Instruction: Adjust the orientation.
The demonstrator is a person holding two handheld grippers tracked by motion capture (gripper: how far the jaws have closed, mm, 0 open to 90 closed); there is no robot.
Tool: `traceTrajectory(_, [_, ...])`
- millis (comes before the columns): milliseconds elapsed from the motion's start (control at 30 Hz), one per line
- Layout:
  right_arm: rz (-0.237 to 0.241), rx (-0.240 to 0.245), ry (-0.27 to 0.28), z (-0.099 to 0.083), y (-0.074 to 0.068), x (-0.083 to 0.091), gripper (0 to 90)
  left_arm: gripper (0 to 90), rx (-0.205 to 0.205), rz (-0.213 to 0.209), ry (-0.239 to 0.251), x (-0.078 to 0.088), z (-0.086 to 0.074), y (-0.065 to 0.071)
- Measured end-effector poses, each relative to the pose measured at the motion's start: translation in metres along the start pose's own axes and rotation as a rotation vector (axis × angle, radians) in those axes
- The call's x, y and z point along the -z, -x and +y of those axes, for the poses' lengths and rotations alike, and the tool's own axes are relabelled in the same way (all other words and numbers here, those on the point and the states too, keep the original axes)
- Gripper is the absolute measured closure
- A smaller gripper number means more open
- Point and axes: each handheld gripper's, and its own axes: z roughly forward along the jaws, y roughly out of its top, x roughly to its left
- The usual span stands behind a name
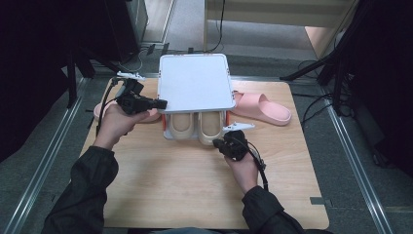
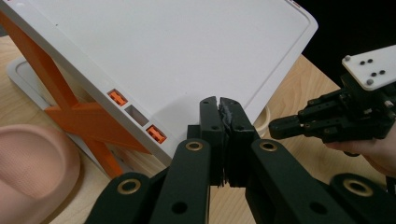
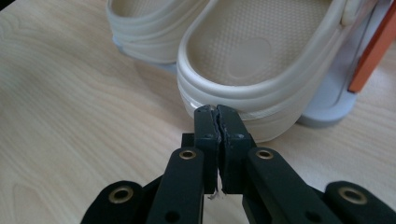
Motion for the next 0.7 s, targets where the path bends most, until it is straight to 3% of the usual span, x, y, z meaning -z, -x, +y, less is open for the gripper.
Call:
traceTrajectory(200, [-0.002, -0.005, 0.000, 0.010, 0.006, -0.011, 88.6, 88.4, -0.023, 0.015, 0.001, 0.000, 0.000, 0.002])
traceTrajectory(367, [0.034, -0.034, 0.002, 0.011, 0.009, -0.013, 85.1, 88.0, -0.018, 0.002, 0.006, 0.000, -0.001, 0.000])
traceTrajectory(500, [0.061, -0.019, 0.006, 0.008, 0.007, 0.000, 80.9, 84.8, -0.047, 0.010, 0.015, 0.001, -0.002, 0.001])
traceTrajectory(567, [0.081, -0.011, 0.008, 0.005, 0.007, 0.008, 76.8, 78.7, -0.031, -0.010, 0.010, 0.003, -0.002, 0.001])
traceTrajectory(700, [0.126, -0.019, 0.025, -0.001, 0.009, 0.025, 67.7, 67.2, -0.016, -0.010, 0.017, 0.010, -0.003, 0.002])
